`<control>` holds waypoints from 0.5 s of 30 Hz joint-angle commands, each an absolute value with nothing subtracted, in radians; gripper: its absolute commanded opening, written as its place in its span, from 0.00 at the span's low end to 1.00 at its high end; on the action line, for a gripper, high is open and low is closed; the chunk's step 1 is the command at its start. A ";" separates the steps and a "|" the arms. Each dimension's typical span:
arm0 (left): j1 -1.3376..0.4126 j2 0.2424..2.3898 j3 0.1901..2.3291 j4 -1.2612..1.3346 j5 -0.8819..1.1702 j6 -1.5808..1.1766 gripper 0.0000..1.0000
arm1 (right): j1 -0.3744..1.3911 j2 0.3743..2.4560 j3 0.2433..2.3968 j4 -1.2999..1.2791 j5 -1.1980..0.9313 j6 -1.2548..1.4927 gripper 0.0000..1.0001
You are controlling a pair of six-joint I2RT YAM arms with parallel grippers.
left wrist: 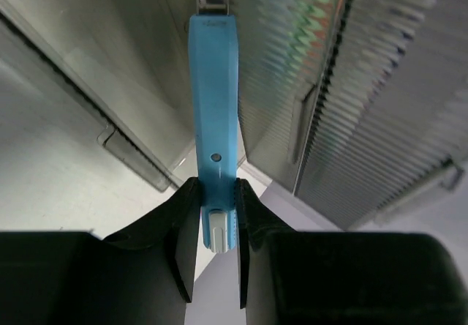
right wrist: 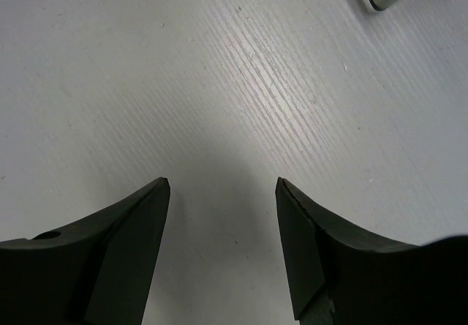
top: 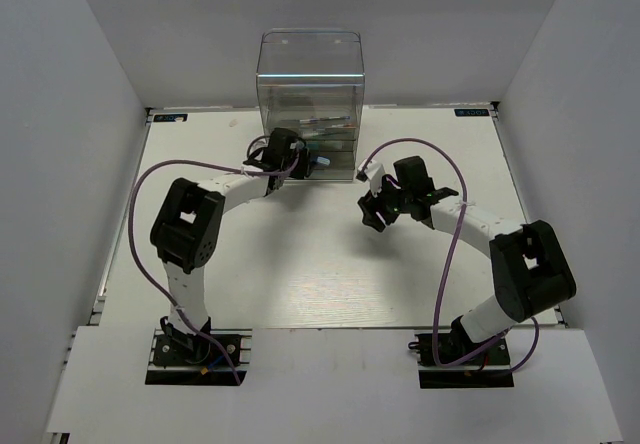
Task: Sort the stationery into containers
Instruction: Place the pen in the drawer.
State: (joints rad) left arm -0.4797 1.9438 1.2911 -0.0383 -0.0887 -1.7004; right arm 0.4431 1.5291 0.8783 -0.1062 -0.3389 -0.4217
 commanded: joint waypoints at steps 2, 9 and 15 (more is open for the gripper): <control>-0.474 1.971 1.385 -0.055 -0.133 -1.773 0.09 | 0.439 1.496 0.870 -0.078 -0.336 -0.416 0.66; -0.474 2.017 1.466 -0.110 -0.143 -1.784 0.56 | 0.437 1.491 0.865 -0.075 -0.328 -0.416 0.66; -0.474 1.987 1.404 -0.074 -0.115 -1.784 0.79 | 0.436 1.489 0.857 -0.074 -0.327 -0.416 0.68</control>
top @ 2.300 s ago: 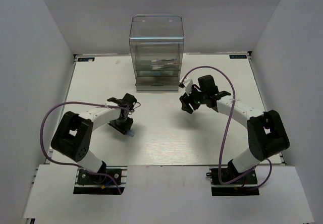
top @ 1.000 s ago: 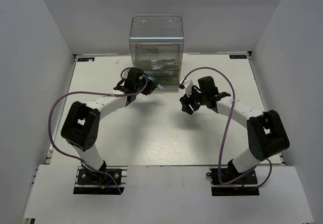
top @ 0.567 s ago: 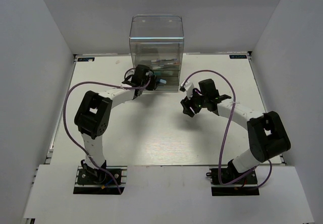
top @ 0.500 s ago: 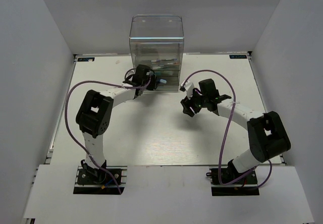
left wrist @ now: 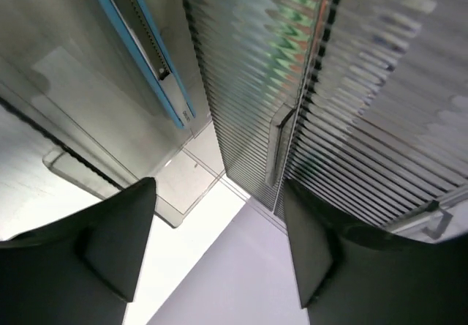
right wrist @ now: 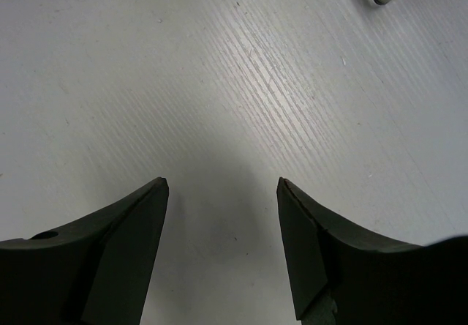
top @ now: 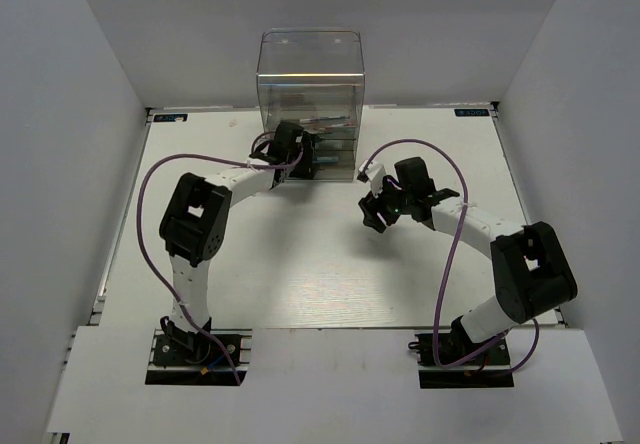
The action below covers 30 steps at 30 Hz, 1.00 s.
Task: Sort the stationery into containers
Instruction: Place the pen in the drawer.
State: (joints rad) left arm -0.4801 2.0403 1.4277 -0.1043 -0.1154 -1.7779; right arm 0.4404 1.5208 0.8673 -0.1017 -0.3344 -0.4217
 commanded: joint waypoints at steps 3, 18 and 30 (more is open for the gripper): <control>-0.474 1.938 1.346 -0.032 -0.095 -1.784 0.82 | 0.437 1.485 0.861 -0.075 -0.324 -0.416 0.68; -0.471 1.525 0.922 0.095 0.185 -1.478 0.99 | 0.431 1.457 0.885 -0.097 -0.253 -0.286 0.90; -0.471 1.068 0.703 -0.164 0.060 -0.841 0.99 | 0.425 1.345 0.844 -0.014 -0.063 -0.193 0.90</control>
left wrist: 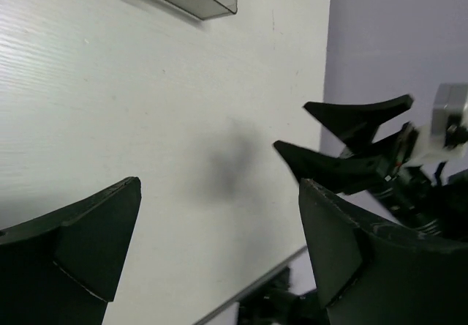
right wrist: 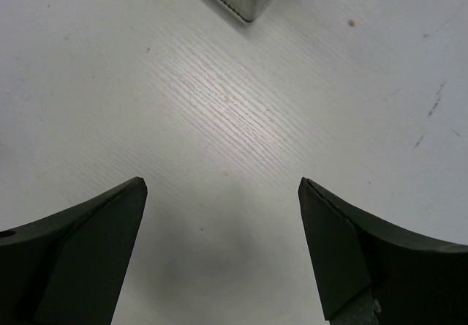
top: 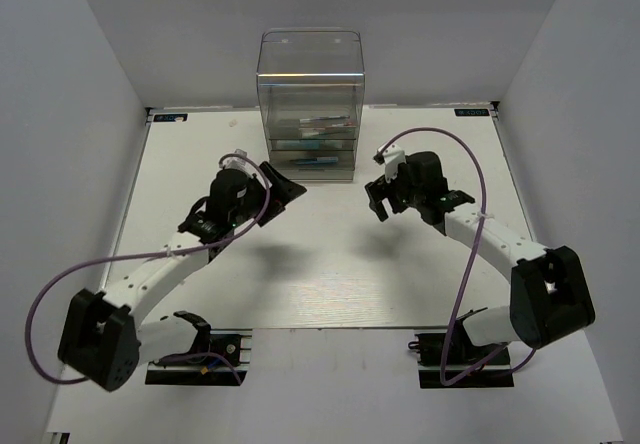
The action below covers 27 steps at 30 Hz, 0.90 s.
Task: Sort the stationery into containers
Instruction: Place the pen in the drawer, then close the drawer in the storage box.
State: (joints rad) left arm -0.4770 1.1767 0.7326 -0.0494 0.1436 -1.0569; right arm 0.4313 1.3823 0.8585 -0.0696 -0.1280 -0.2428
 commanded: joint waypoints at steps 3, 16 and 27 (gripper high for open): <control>-0.471 0.981 0.660 -0.205 -0.001 -0.772 0.99 | 0.426 1.330 0.836 -0.012 -0.038 -0.199 0.90; -0.471 0.710 0.154 0.453 -0.196 -0.646 0.39 | 0.416 1.310 0.795 0.002 -0.265 -0.330 0.76; -0.462 1.596 0.425 0.978 0.086 -1.047 0.56 | 0.410 1.302 0.782 -0.066 -0.327 -0.379 0.90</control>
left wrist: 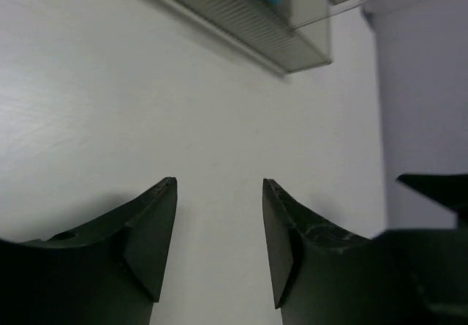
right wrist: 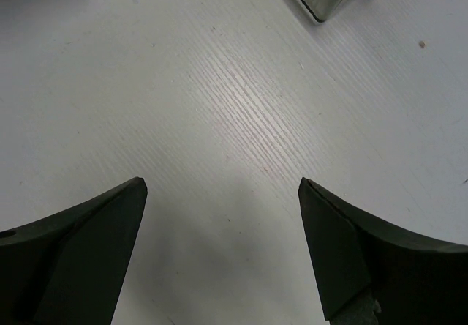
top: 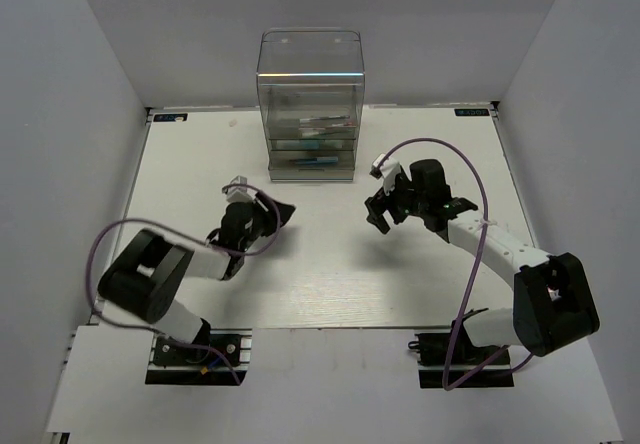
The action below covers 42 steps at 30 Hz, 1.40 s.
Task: Sort the stationery into containers
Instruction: Close the drawer in the storage box.
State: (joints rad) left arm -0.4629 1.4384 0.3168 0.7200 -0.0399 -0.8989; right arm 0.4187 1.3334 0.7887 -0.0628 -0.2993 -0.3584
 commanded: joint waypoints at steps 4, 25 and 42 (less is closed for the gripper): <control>-0.453 1.803 0.543 1.122 0.062 -1.207 0.67 | 0.407 1.287 0.775 -0.057 -0.305 -0.377 0.90; -0.453 2.039 0.965 0.727 -0.057 -1.315 0.07 | 0.373 1.325 0.798 -0.040 -0.272 -0.359 0.90; -0.442 2.082 0.926 0.861 0.066 -1.315 0.00 | 0.370 1.335 0.792 -0.041 -0.272 -0.359 0.90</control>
State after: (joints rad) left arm -0.4461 2.0975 0.8776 0.9951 0.0383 -1.3262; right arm 0.3733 1.3323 0.7868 -0.0643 -0.2676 -0.3676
